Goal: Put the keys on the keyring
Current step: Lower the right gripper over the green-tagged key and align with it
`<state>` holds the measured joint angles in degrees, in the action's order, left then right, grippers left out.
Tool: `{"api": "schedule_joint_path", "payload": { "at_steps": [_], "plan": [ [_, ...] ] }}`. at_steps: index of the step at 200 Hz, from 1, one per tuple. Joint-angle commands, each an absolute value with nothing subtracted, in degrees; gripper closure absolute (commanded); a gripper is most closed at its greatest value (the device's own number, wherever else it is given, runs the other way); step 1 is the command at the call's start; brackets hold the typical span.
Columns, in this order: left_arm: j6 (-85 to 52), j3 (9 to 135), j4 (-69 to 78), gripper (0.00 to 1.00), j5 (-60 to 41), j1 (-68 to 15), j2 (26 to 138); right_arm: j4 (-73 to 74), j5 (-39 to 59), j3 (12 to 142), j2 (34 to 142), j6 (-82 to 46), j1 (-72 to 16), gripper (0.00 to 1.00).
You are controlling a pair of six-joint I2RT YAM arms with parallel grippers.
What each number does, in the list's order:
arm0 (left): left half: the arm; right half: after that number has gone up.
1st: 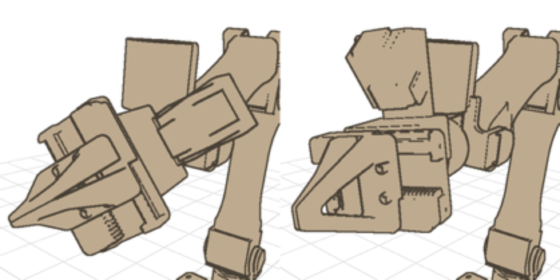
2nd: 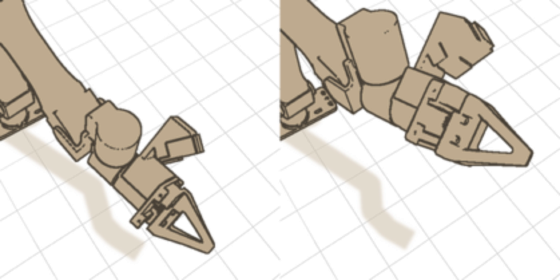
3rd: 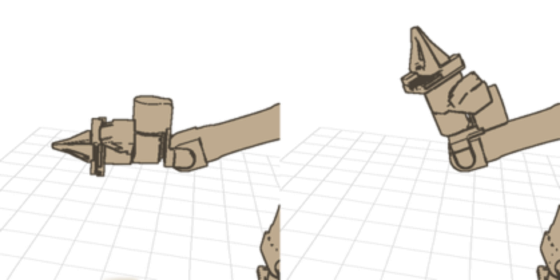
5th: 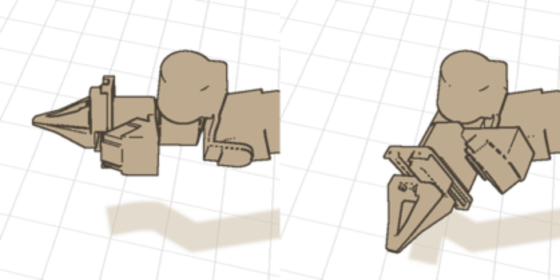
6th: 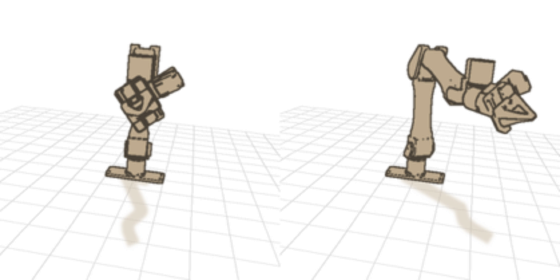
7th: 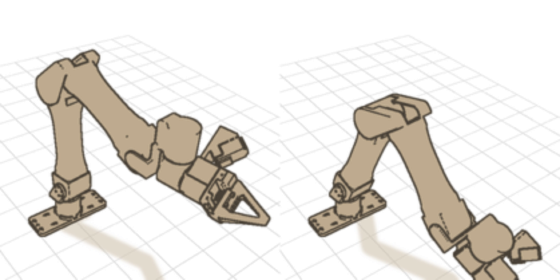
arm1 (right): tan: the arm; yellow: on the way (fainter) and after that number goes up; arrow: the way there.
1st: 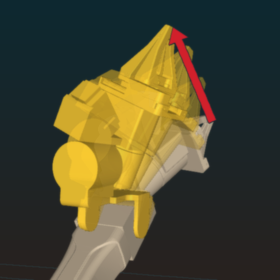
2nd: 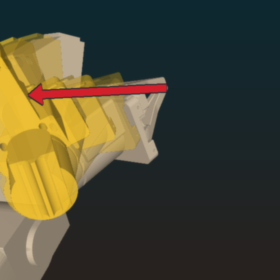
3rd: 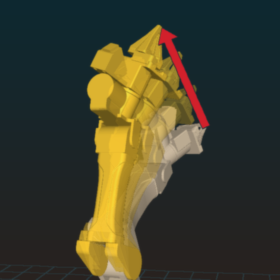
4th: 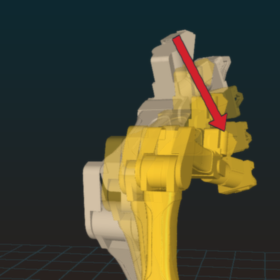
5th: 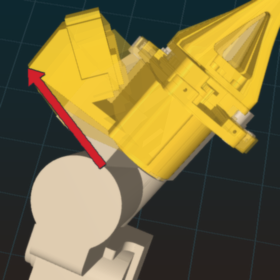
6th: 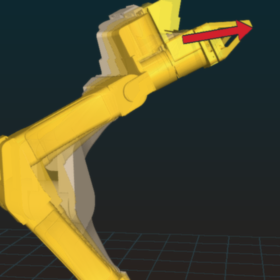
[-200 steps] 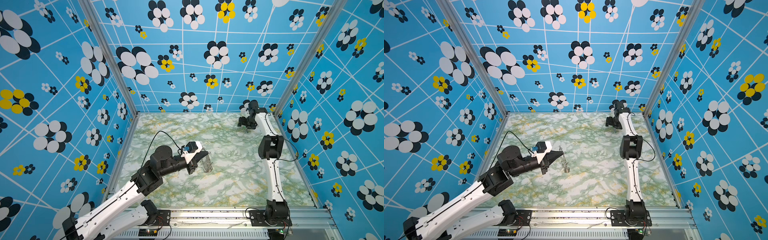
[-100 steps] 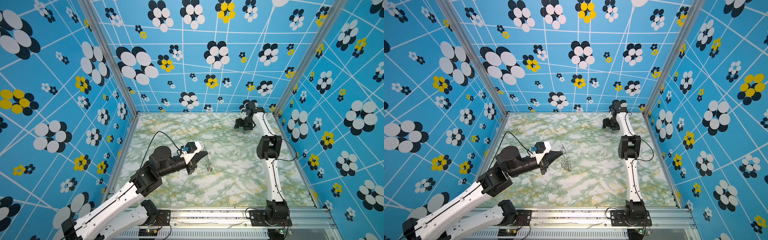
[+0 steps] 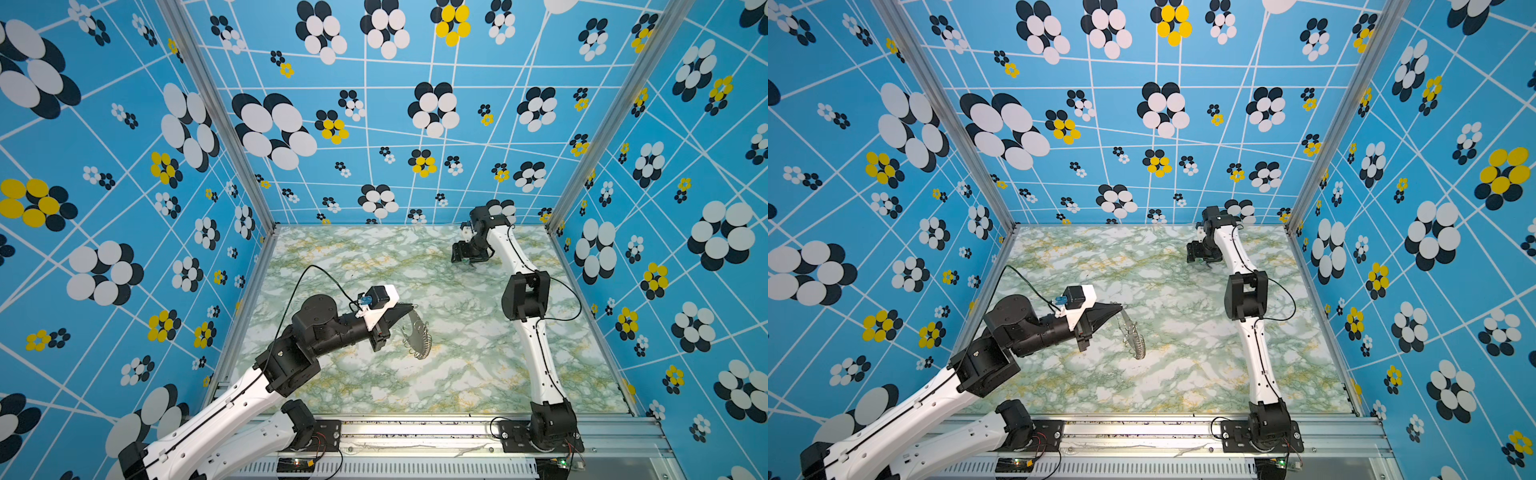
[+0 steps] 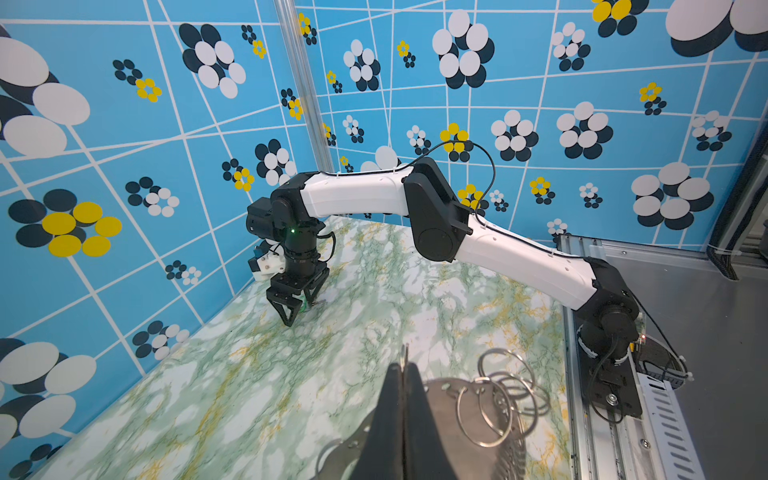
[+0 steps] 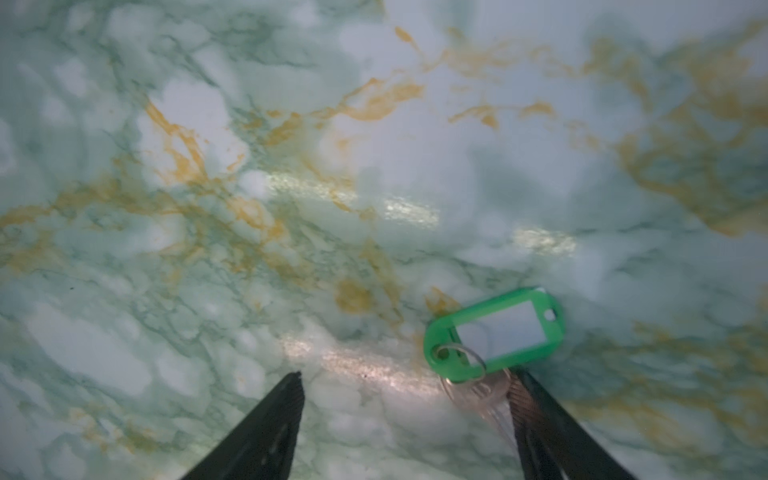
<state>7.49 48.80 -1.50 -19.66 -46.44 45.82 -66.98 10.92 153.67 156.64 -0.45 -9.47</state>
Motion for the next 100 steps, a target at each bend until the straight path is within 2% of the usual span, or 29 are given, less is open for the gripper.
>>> {"api": "schedule_joint_path", "payload": {
  "at_steps": [1, 100],
  "plan": [
    [7.65, 48.52, -0.2, 1.0, -19.91, -45.88, 44.91, -71.18, 12.77, 152.98, 157.43, 0.82, -11.18, 0.19],
    [7.73, 48.51, -0.18, 1.0, -20.04, -45.83, 44.48, -73.19, 14.24, 147.76, 153.54, 3.18, -19.07, 0.22]
  ]
}}
